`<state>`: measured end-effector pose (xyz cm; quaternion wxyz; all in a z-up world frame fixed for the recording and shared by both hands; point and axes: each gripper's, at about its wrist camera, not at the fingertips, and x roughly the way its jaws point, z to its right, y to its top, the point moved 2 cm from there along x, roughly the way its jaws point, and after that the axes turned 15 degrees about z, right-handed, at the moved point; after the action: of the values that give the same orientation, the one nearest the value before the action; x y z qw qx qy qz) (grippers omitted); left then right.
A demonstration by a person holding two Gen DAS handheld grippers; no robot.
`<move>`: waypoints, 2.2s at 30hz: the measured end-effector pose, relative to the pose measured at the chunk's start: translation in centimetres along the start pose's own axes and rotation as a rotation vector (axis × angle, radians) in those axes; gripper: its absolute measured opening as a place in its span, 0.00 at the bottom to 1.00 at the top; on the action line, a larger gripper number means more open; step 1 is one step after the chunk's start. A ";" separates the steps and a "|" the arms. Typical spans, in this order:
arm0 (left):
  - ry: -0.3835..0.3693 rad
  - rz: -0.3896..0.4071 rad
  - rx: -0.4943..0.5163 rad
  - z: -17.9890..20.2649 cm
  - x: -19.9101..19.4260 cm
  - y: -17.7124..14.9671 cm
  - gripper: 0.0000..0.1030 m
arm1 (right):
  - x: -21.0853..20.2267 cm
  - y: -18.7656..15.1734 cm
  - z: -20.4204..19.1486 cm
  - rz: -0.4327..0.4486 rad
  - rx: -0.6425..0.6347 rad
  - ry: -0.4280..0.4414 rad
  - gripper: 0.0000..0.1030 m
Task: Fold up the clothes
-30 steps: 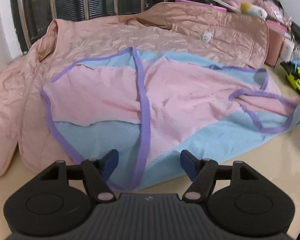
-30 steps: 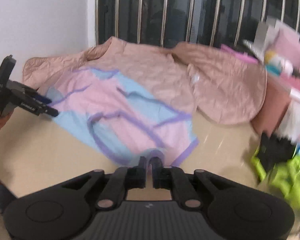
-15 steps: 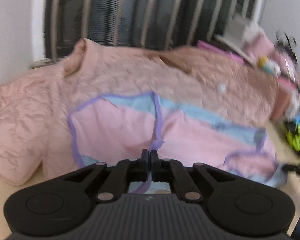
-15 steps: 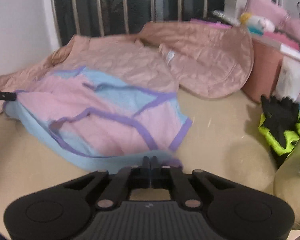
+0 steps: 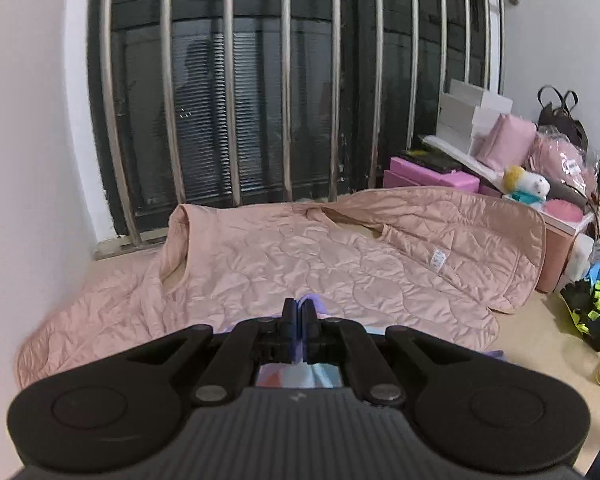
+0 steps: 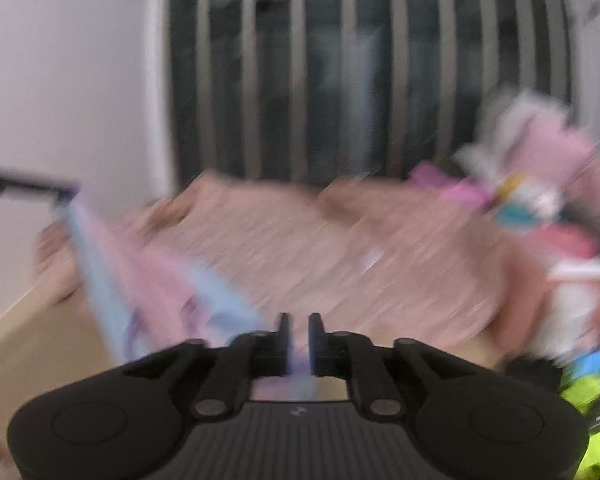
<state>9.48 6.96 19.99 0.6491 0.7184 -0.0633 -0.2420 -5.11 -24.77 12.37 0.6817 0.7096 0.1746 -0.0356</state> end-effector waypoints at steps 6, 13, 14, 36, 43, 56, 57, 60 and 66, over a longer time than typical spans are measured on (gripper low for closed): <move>-0.003 -0.052 0.078 1.5 1.9 0.5 0.02 | 4.5 -6.6 -5.5 -0.152 -0.017 0.141 0.47; 0.027 -0.018 0.044 1.4 1.0 2.8 0.02 | 6.5 -9.0 -6.8 -0.222 -0.070 0.049 0.05; 0.032 -0.013 0.030 1.2 1.1 3.5 0.02 | 6.3 -8.2 -6.5 -0.197 -0.088 0.033 0.04; 0.039 0.174 -0.205 -5.4 -3.4 18.0 0.02 | -3.0 20.7 0.7 0.433 -0.377 -0.185 0.04; 0.106 0.249 -0.126 -6.7 0.4 18.0 0.02 | 5.7 20.0 -0.7 0.422 -0.408 -0.235 0.04; 0.043 -0.136 -0.346 -5.1 -3.1 -10.8 0.11 | 3.5 -2.6 -2.3 0.032 -0.344 0.141 0.15; 0.065 -0.168 -0.376 -5.3 -3.2 -12.9 0.21 | 2.8 -4.4 -2.6 -0.012 -0.326 0.146 0.22; 0.123 -0.182 -0.412 -5.2 -4.0 -16.6 0.38 | 1.0 -6.8 -3.1 -0.038 -0.245 0.140 0.43; 0.106 -0.130 -0.440 -1.1 -4.3 -16.7 0.51 | 4.4 -6.1 -3.1 -0.034 -0.197 0.011 0.45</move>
<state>2.52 12.21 5.08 0.7755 0.5740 0.0714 -0.2530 -3.40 -20.84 5.53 0.7466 0.6362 0.1931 -0.0258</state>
